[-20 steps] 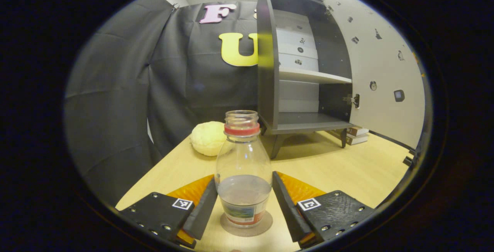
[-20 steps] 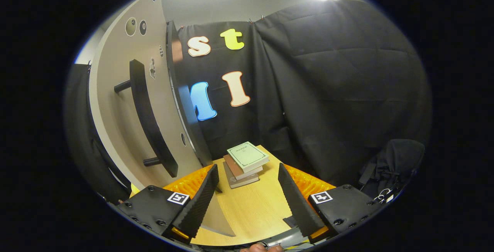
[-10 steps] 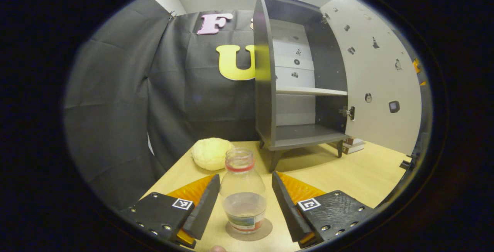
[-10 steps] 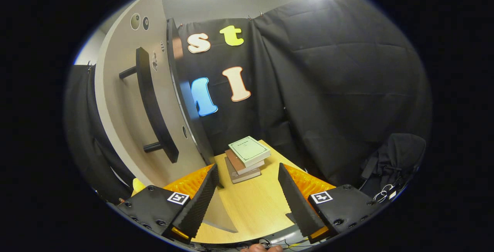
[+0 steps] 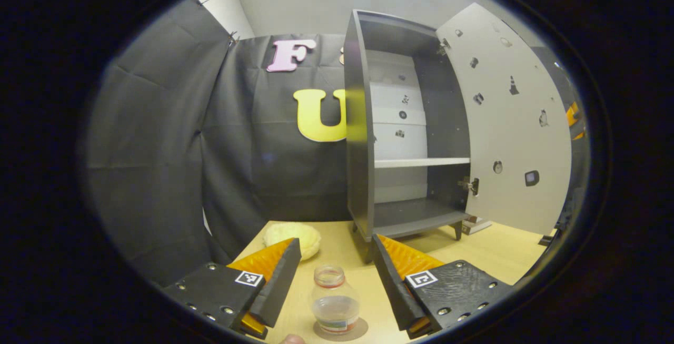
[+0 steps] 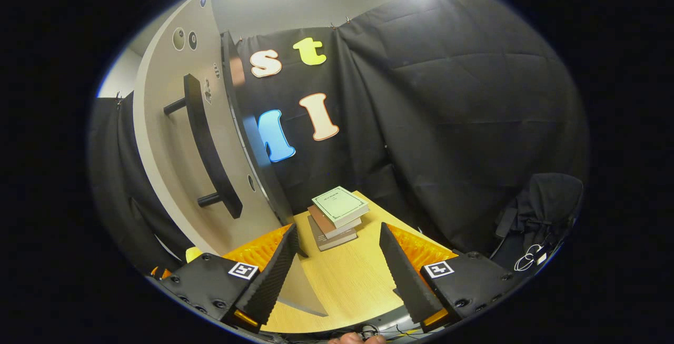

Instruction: Open the cabinet door with the right hand, grasp the bottle in the cabinet with the left hand and place it on the coaster, then close the cabinet door with the right hand.

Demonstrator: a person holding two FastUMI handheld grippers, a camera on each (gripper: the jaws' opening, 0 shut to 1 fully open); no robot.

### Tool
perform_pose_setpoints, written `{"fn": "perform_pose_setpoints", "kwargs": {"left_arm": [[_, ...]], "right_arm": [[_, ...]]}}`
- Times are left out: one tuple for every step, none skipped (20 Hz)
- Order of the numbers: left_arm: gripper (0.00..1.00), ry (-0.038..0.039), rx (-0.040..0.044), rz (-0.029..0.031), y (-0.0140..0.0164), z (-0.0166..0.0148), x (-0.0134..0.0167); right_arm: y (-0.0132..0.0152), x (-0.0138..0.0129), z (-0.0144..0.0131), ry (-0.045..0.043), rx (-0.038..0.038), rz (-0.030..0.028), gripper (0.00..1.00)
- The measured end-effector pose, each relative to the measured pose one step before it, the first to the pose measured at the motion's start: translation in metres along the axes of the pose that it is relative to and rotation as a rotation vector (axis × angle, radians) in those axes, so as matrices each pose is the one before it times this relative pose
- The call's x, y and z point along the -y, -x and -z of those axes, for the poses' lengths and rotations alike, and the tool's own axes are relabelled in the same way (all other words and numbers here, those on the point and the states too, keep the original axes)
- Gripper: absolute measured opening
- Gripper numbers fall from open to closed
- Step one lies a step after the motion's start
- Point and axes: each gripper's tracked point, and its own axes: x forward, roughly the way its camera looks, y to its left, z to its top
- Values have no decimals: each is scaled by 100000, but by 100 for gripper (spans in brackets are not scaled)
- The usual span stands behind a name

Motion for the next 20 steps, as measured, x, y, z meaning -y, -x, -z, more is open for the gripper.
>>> {"fn": "perform_pose_setpoints", "kwargs": {"left_arm": [[83,-902,2021,-22,104,-1465,97],[83,-1552,928,-714,-1,-1353,-26],[83,-1578,200,-886,38,-1086,-146],[83,-1286,-575,-595,-23,-1028,124],[80,-998,-1362,-205,123,-692,247],[82,-355,-1144,-675,309,-787,272],[83,412,-53,-488,513,-1023,220],[82,1144,158,173,548,-1135,529],[80,1222,-492,-297,607,-821,642],[80,921,-1098,-1187,665,-992,485],[80,931,-794,-1791,737,-1059,325],[80,1219,106,-1767,878,-1331,410],[80,1427,859,-1224,896,-1315,650],[80,681,412,-488,715,-1006,914],[80,273,-1434,-1146,729,-96,860],[82,536,-1697,-1913,666,-67,767],[81,1300,-1249,-1492,625,-50,989],[80,1511,-1641,-904,530,23,854],[80,1432,-1066,-779,620,219,838],[80,1162,-390,-267,543,-12,835]], "right_arm": [[-87,41,-238,8,48,-142,98],[-22,98,-35,145,-85,-245,98],[-35,57,-315,456,379,-311,98],[-10,79,-356,784,839,-320,98],[-263,59,-453,858,795,-420,98],[-313,-96,-207,619,251,-1046,98],[-249,-182,-275,265,189,-1882,98],[-406,-177,-430,-171,515,-1932,98],[-452,-106,-612,-559,437,-1927,98],[-380,-156,-423,-786,209,-2256,98],[-458,-130,-476,-221,-496,-2070,98],[-202,22,-352,683,-8,-1868,98],[-73,85,-596,1841,709,-1475,98],[-47,98,-479,1833,476,-1742,98],[-208,2,-418,524,-457,-1595,98],[4,-84,-173,-314,-654,-2150,98],[-181,-500,-596,-144,-73,-2947,98],[-10,-406,-486,784,300,-2496,98],[-204,-368,-606,1564,550,-2363,93],[-130,-151,-282,1369,394,-1844,98]]}}
